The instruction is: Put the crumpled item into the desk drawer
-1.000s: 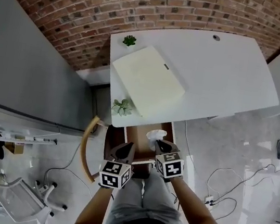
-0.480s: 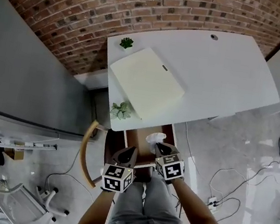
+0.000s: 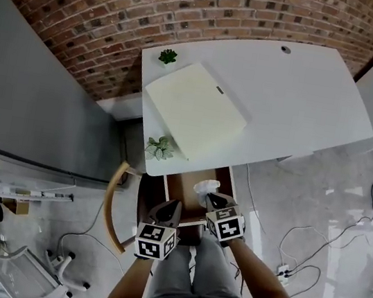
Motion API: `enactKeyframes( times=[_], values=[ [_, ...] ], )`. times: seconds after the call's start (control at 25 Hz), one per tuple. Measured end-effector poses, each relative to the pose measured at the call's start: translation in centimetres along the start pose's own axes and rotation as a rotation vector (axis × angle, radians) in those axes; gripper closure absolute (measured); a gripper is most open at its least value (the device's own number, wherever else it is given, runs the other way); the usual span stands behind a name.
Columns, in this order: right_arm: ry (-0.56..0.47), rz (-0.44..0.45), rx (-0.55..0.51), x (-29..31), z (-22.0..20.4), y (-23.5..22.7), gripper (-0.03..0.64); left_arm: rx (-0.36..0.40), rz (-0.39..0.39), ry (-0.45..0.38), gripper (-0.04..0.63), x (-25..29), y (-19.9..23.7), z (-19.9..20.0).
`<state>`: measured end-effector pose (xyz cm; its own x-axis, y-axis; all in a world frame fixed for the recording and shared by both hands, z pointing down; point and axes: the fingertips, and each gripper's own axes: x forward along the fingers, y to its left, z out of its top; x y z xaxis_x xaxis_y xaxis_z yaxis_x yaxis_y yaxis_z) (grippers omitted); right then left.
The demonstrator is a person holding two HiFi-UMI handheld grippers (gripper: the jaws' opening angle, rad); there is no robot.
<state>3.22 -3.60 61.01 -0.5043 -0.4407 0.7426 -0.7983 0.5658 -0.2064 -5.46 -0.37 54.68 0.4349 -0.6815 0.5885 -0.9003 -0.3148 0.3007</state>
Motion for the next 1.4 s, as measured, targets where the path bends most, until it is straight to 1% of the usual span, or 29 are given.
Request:
enactKeyframes(
  times=[0.56,0.96,1.28,1.4],
  values=[
    [0.015,0.001,-0.04,2.5,-1.3,-0.6,0.615,-0.01,0.014,-0.009,0.592,1.4,0.7,-1.4],
    [0.056,0.017,-0.083,4.5,-2.2,-0.5,0.615,-0.027,0.032,0.001,0.592,1.8,1.7,-2.5],
    [0.107,0.019,-0.138,6.2,-3.3,-0.6,0.616,-0.036,0.037,0.008,0.592,2.4,2.3,-3.0],
    [0.11,0.02,-0.163,6.9,-3.5,-0.8,0.615,-0.038,0.037,0.011,0.592,2.5,2.5,-3.1]
  ],
)
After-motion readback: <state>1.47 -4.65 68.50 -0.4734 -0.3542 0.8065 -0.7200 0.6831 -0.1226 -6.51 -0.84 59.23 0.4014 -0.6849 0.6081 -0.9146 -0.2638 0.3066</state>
